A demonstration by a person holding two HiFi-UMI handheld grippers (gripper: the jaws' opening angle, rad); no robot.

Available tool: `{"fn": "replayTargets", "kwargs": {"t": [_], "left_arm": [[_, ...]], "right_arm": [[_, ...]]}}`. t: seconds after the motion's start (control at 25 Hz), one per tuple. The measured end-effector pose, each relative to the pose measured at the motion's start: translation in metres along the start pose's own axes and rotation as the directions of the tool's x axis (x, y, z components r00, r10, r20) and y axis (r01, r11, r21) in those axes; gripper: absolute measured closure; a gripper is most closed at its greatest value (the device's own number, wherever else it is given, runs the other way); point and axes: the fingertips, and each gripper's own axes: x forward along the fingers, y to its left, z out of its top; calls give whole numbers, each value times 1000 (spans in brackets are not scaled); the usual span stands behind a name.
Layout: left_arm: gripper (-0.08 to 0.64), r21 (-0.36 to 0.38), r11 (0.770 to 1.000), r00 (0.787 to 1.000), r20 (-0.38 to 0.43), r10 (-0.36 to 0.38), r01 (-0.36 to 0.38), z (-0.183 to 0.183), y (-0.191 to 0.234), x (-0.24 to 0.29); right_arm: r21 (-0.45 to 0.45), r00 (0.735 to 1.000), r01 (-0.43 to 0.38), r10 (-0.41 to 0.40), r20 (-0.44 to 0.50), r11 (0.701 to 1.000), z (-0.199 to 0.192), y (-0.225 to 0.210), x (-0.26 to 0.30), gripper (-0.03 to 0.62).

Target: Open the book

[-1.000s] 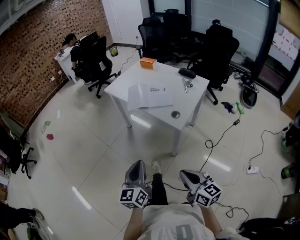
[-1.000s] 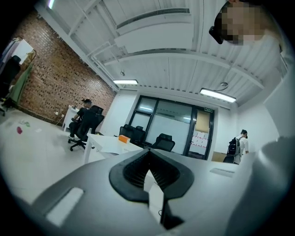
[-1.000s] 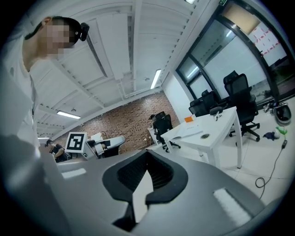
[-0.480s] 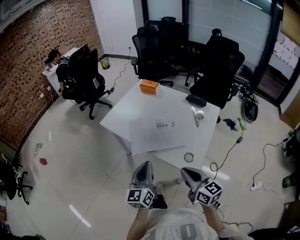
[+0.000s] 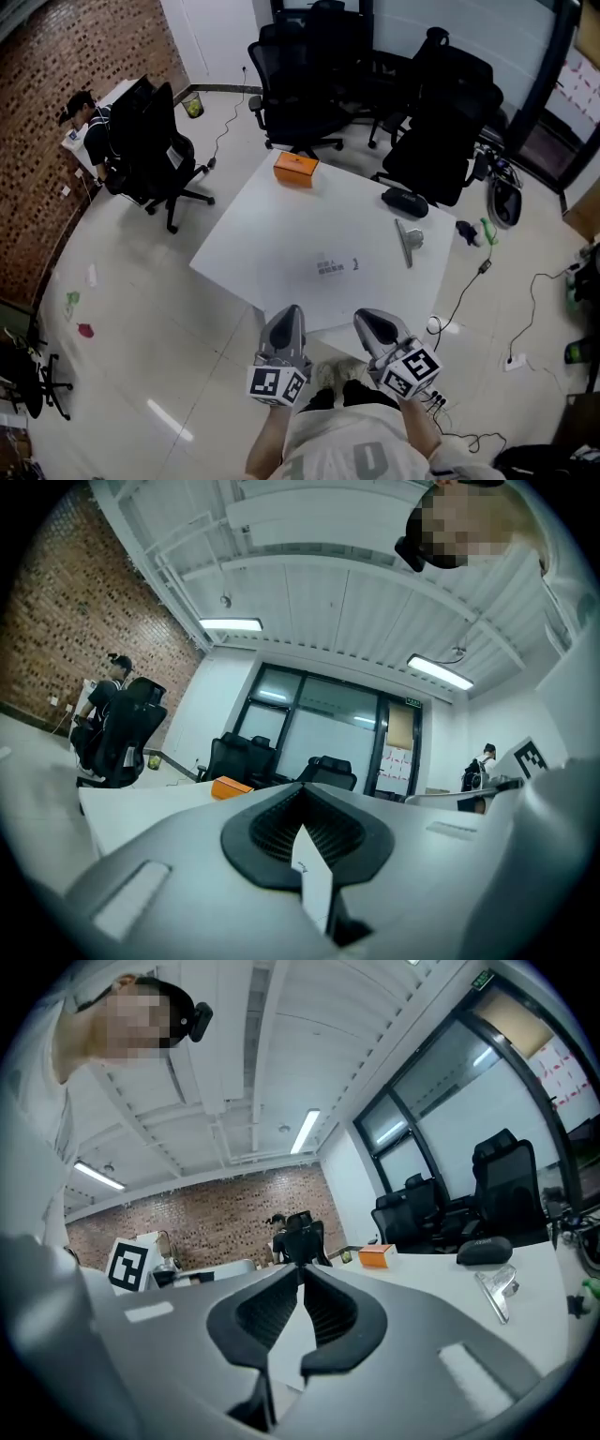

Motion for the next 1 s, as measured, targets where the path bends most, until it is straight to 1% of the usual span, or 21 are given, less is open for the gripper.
{"fn": "replayTargets", "kwargs": {"t": [0.08,0.16,0.32,0.48,0.56,0.68,0.76,0.8,0.88,0.92,1.0], "left_arm": [[554,-5,1000,1000,-13,26,-26,-4,2,4],[554,8,999,999,-20,33,-32,-9,1,9],[554,52,998,999,-22,48,-46,-12,1,25],[551,124,990,996,-42,76,-70,-18,1,41],[551,160,982,994,-46,104,-95,-24,5,48],[551,179,977,990,-59,126,-114,-33,11,60],[551,180,977,989,-75,127,-112,-37,12,63],[551,182,977,988,-82,128,-111,-39,13,62],[549,178,977,986,-96,135,-116,-45,14,59],[549,173,977,984,-106,140,-121,-49,16,58],[551,167,978,980,-130,148,-125,-59,19,55]], "right_arm": [[23,1000,12,-12,-22,1000,-7,-15,1,578],[44,999,25,-24,-21,999,-6,-29,1,578],[36,999,33,-34,13,999,5,-46,8,597],[14,1000,11,-11,-3,1000,-1,-53,22,597],[4,999,35,-35,4,999,-6,-62,30,595],[-11,993,121,-121,-13,993,-19,-83,42,595],[25,976,204,-202,-78,979,-39,-102,46,587],[66,964,240,-230,-130,969,-52,-113,47,550],[151,936,299,-259,-238,942,-81,-133,42,405],[164,919,330,-277,-280,929,-94,-143,38,363],[121,880,387,-327,-346,914,-118,-161,25,362]]}}
